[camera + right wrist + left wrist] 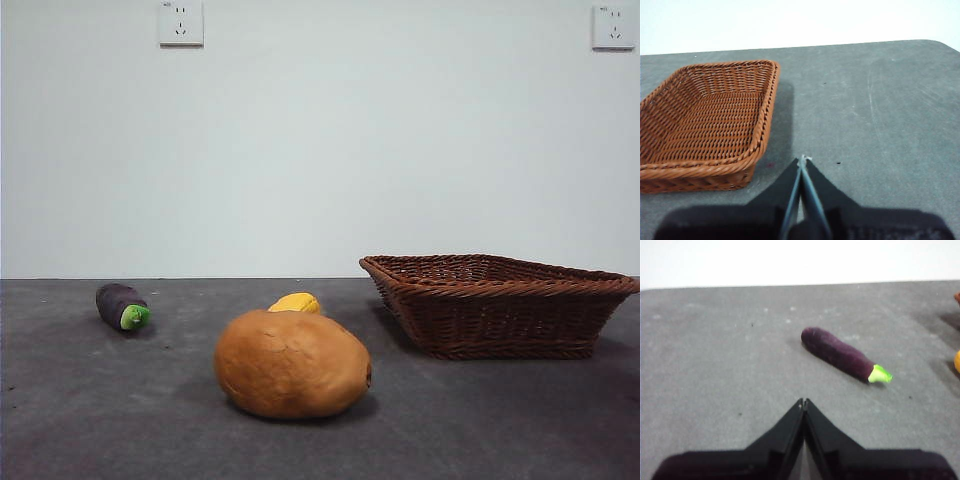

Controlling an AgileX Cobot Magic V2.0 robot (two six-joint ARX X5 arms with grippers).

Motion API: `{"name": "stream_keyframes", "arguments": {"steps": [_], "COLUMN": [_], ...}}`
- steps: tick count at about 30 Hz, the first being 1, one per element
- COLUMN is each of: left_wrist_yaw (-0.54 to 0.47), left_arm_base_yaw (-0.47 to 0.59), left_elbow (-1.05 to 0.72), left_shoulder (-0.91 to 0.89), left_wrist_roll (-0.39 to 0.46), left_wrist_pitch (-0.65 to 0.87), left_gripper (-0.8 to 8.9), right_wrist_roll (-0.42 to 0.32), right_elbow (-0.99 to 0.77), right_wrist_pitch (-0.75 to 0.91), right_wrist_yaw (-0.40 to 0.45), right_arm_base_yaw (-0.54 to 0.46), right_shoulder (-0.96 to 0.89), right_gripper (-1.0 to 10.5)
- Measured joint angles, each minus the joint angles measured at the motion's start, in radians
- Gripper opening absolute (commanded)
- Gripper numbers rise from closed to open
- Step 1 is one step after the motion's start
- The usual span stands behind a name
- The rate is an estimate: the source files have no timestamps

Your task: Help me put the vegetables on the table into the basket

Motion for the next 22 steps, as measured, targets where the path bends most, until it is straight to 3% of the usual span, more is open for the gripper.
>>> {"name": "stream_keyframes", "arguments": {"steps": [7,17,22], "left_wrist_yaw": [0.000,0.000,0.024], "left_arm_base_yaw": [0.000,0.000,0.000], "left_elbow": [0.000,0.032,0.140], "left_shoulder": [0.002,0.024,0.077], "left_wrist_roll": [0.000,-0.066,-0.090], "left_wrist_pitch": [0.000,0.016,0.031], "left_gripper": [-0.06,-0.06,-0.06], "right_wrist_roll": [0.027,0.281,0.328], "right_elbow": [0.000,0.011,0.090], "right_wrist_pitch": [0.000,0.051,0.057], "right_wrist_yaw": [-0.001,-0.009,-0.005], "right_arm_base_yaw": [0.000,0.000,0.000], "right_shoulder": [0.000,0.000,0.039], "right_gripper": [0.0,-0.1,-0.1]}}
